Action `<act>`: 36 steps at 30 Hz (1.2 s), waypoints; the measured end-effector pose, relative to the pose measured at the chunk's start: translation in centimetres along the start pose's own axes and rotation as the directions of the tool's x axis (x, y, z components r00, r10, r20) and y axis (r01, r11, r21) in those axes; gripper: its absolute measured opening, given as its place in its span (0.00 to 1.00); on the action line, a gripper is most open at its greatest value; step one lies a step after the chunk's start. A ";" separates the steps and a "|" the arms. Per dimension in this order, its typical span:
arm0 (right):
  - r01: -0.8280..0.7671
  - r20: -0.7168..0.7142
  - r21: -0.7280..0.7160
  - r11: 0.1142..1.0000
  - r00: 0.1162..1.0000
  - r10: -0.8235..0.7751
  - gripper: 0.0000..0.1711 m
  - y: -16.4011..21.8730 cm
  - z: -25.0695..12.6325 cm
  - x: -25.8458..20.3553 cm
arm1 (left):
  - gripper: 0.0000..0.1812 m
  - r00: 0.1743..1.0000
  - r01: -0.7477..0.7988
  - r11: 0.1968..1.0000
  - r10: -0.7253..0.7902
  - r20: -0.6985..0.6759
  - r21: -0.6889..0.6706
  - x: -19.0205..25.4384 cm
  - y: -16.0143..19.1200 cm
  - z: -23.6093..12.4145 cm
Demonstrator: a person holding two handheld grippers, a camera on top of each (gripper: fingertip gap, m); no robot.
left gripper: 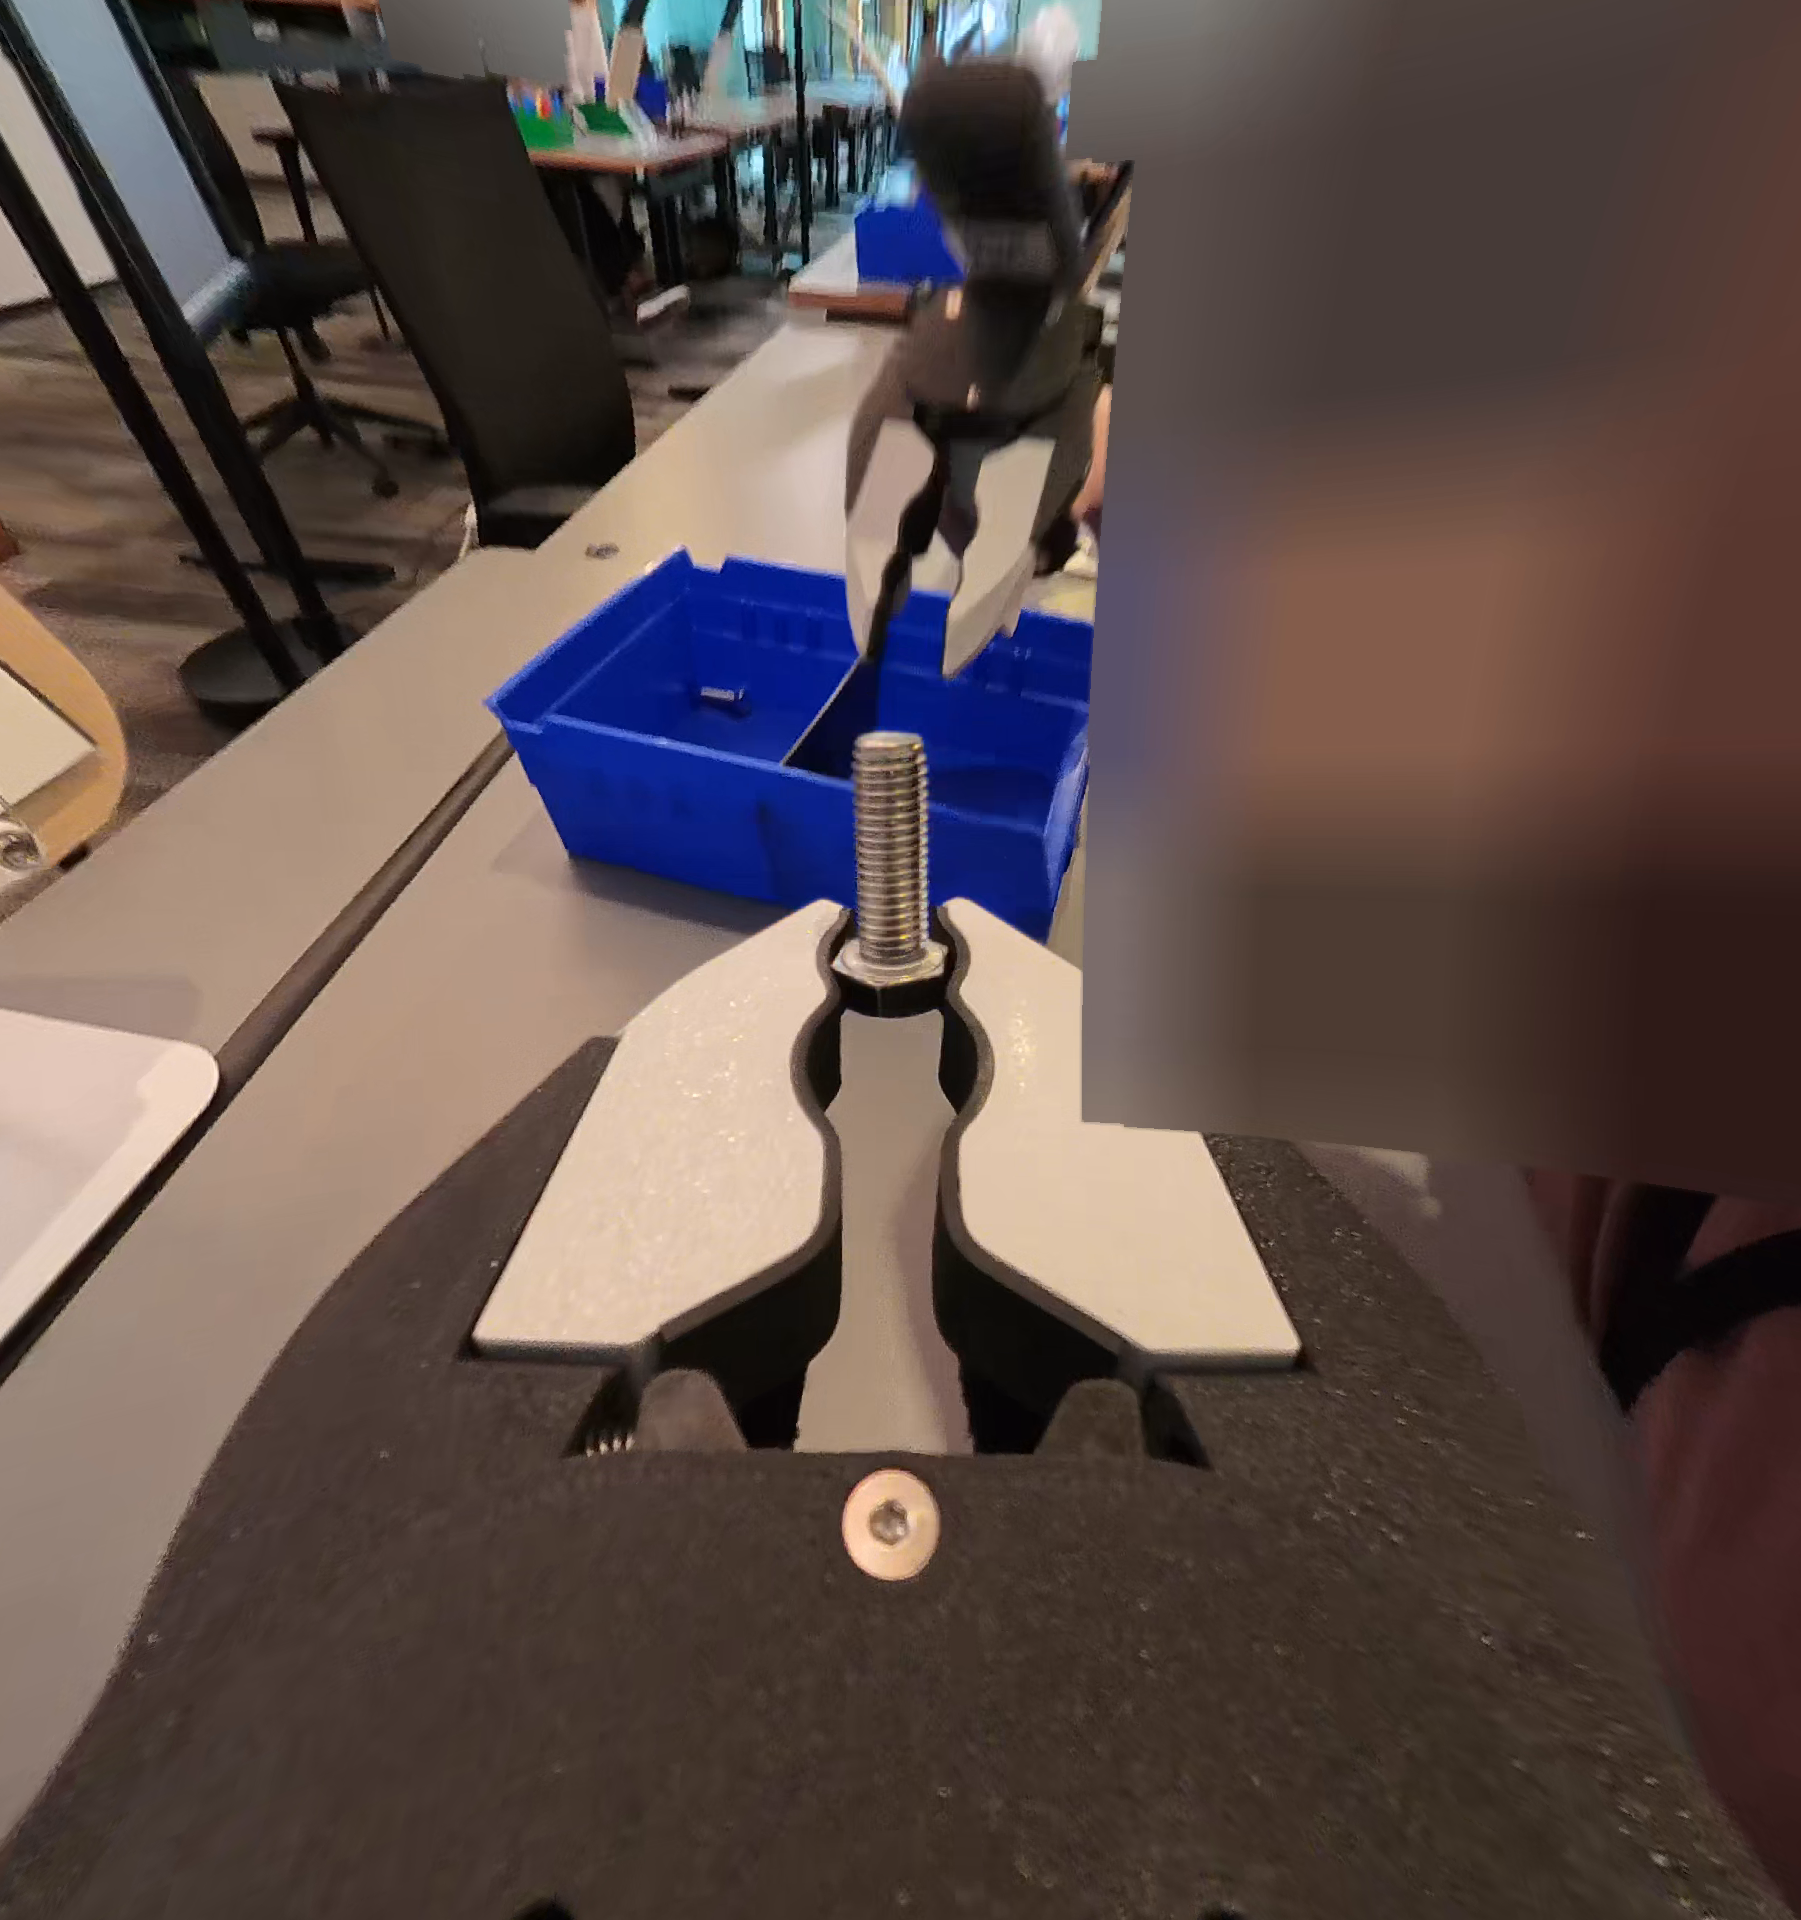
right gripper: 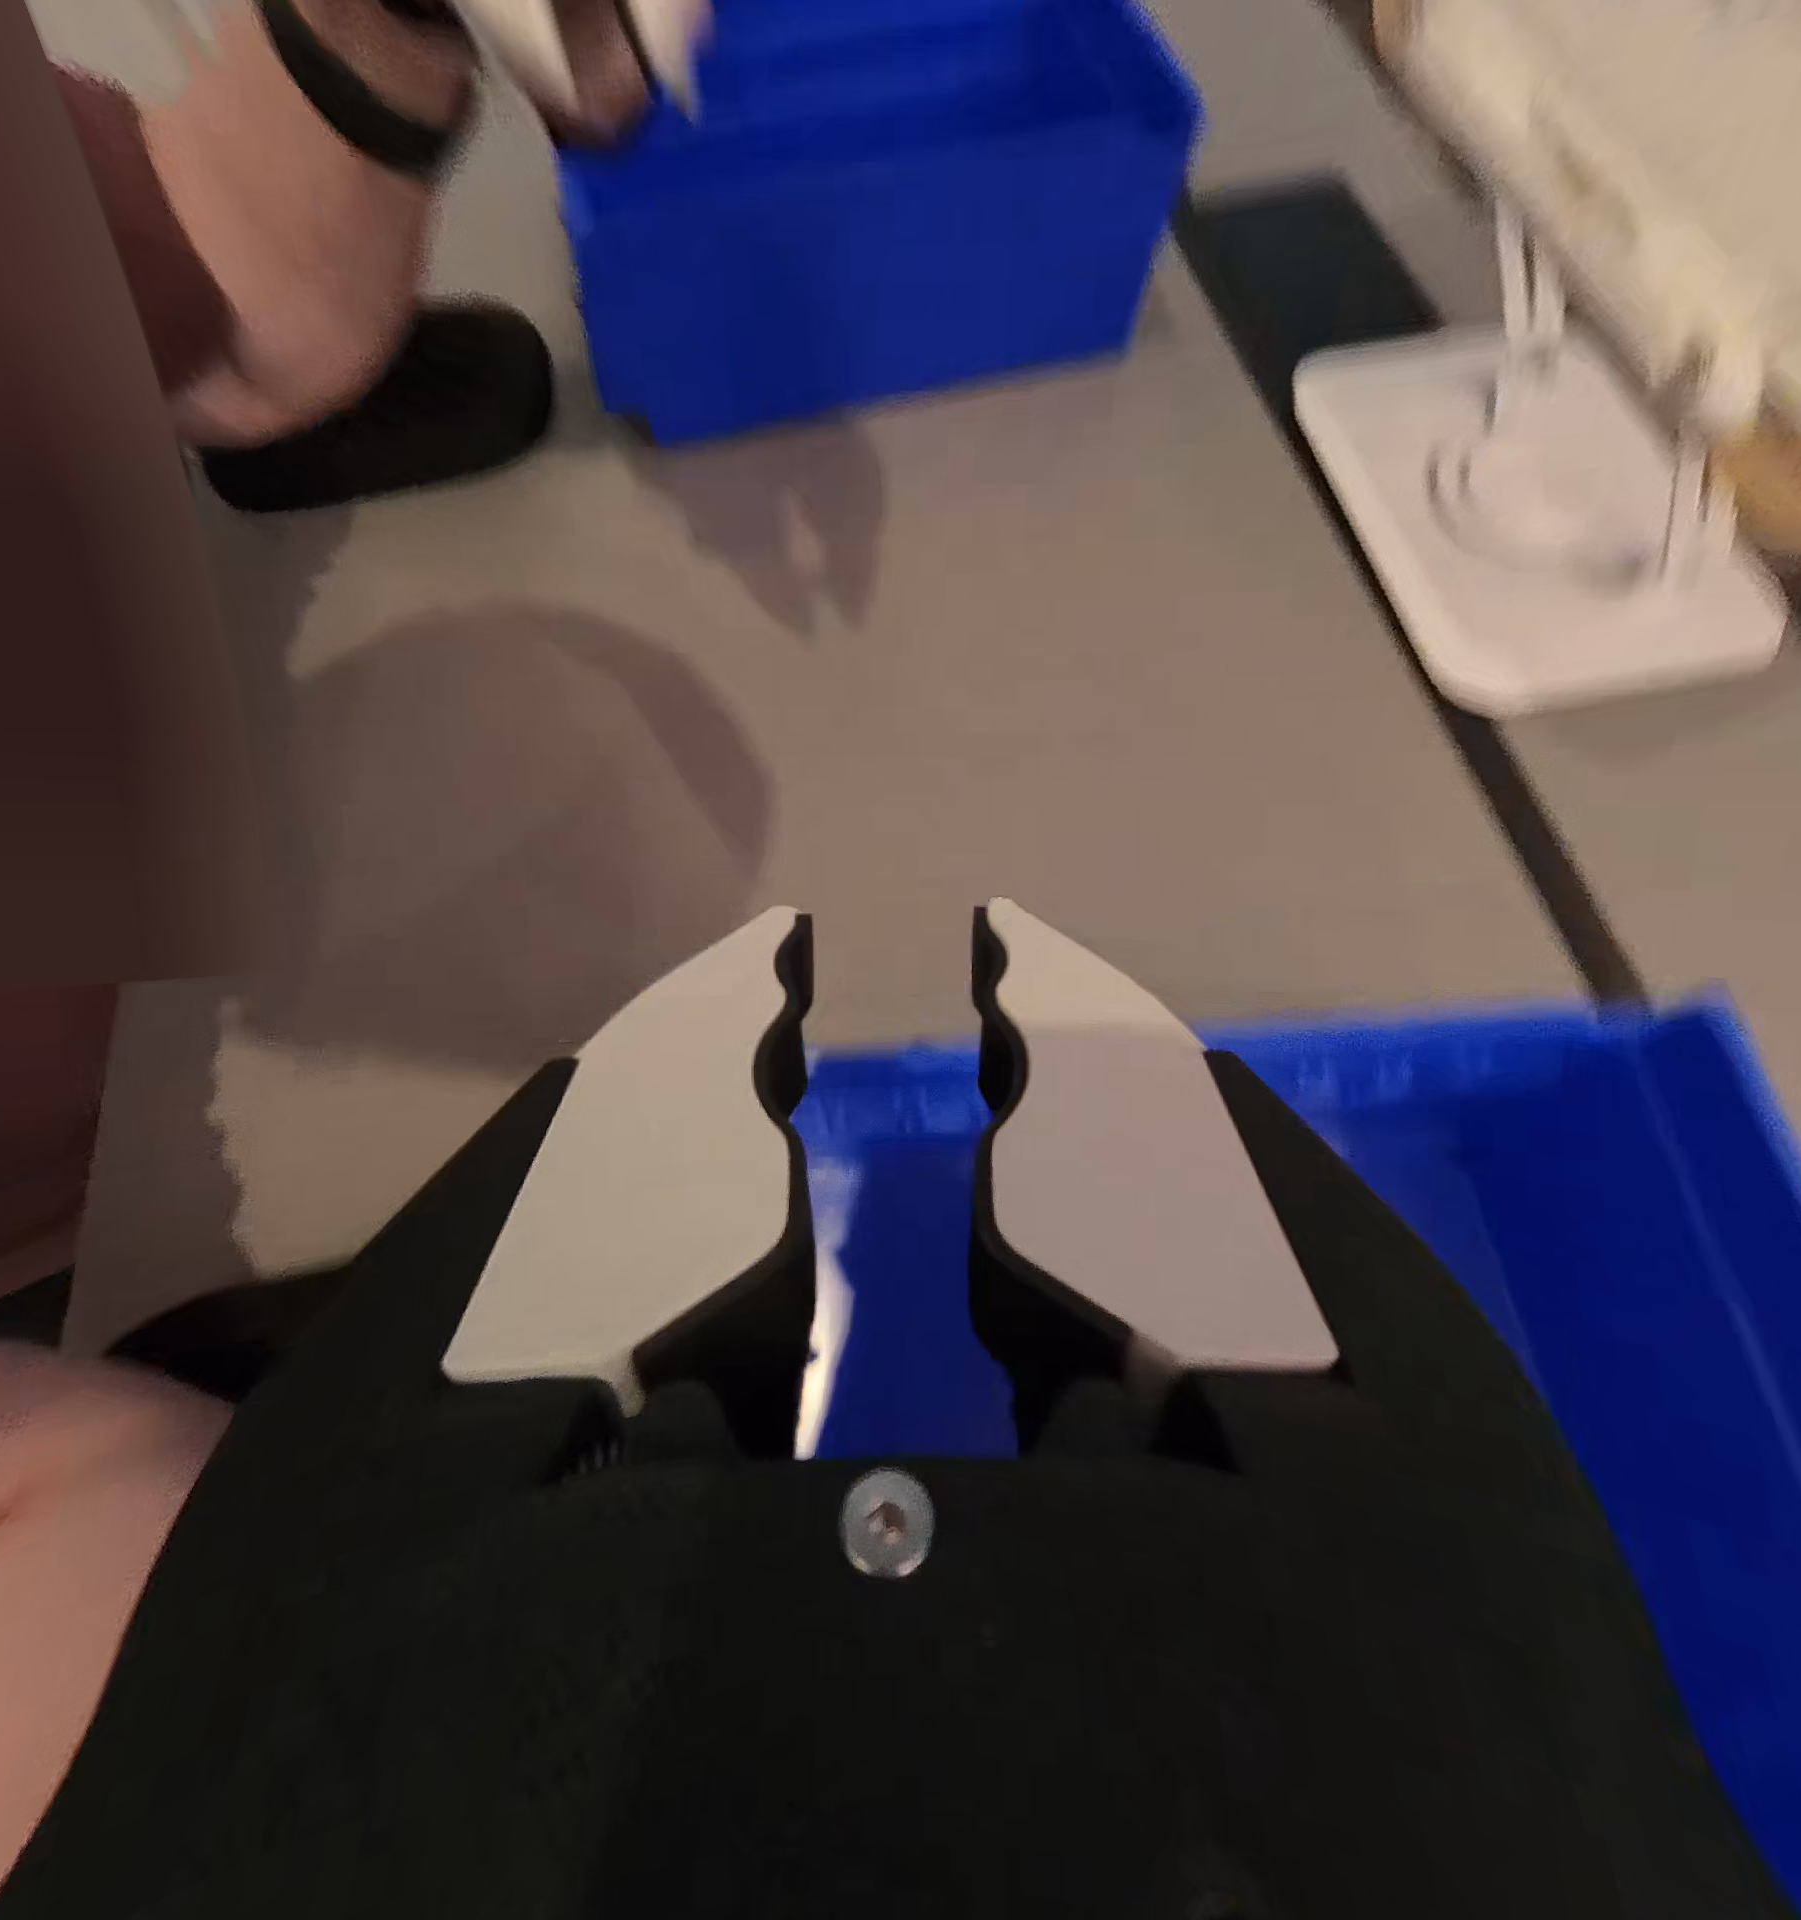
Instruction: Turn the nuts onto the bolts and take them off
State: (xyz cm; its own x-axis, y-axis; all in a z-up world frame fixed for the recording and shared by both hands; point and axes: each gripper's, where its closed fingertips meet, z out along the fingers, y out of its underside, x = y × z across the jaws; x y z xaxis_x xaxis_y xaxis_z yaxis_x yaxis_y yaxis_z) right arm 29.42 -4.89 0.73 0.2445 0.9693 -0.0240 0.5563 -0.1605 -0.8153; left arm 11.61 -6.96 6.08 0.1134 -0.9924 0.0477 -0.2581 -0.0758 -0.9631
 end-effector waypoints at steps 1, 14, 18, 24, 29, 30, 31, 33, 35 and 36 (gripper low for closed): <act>0.050 0.008 0.058 0.997 0.999 -0.051 0.18 -2.2 0.5 -0.7 | 0.07 1.000 -0.006 1.000 0.007 0.006 -0.029 0.0 0.6 0.6; -0.208 0.313 0.595 0.777 0.950 0.015 0.17 -18.3 7.5 -6.3 | 0.07 0.999 0.051 0.996 -0.051 -0.003 0.066 1.3 -0.9 1.8; -0.185 0.336 0.541 0.820 0.942 -0.009 0.14 -17.8 9.7 -7.3 | 0.07 1.000 0.017 0.996 -0.019 0.021 0.083 1.2 -1.3 1.6; -0.091 0.235 0.532 0.842 0.971 -0.044 0.06 -17.6 9.5 -6.7 | 0.14 0.999 0.022 0.997 -0.025 0.030 0.072 0.9 -1.1 2.1; -0.035 -0.286 0.358 0.933 0.947 0.145 0.06 -11.8 1.6 3.6 | 0.17 0.997 0.045 0.998 -0.048 0.057 0.053 0.1 -1.3 0.7; -0.086 -0.461 0.226 0.970 0.868 0.184 0.06 -8.0 -0.2 7.0 | 0.17 0.997 0.052 0.998 -0.053 0.064 0.026 -0.1 -1.1 0.5; -0.186 -0.608 0.107 0.977 0.765 0.212 0.06 -3.6 -2.1 10.2 | 0.17 0.995 0.057 0.998 -0.056 0.080 -0.001 -0.3 -0.8 0.2; -0.446 -0.762 -0.021 0.895 0.586 0.274 0.06 4.5 -4.7 14.2 | 0.17 0.992 0.054 0.998 -0.048 0.116 -0.044 -0.9 -0.3 -0.3; -0.588 -0.762 -0.038 0.808 0.540 0.357 0.07 9.3 -4.2 15.9 | 0.16 0.990 0.049 0.996 -0.039 0.136 -0.073 -1.1 -0.1 -0.7; -0.640 -0.749 -0.037 0.767 0.526 0.403 0.07 10.9 -3.6 16.4 | 0.16 0.989 0.048 0.995 -0.036 0.141 -0.085 -1.2 0.0 -0.9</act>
State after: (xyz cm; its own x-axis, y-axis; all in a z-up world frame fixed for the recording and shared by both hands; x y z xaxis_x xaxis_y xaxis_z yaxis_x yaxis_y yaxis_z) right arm 42.40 8.57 -6.46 0.9475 0.3062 0.0923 0.2999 -0.7507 -0.5886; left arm 10.61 -5.91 6.22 0.2565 -0.9655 0.0442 -0.3333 -0.1313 -0.9336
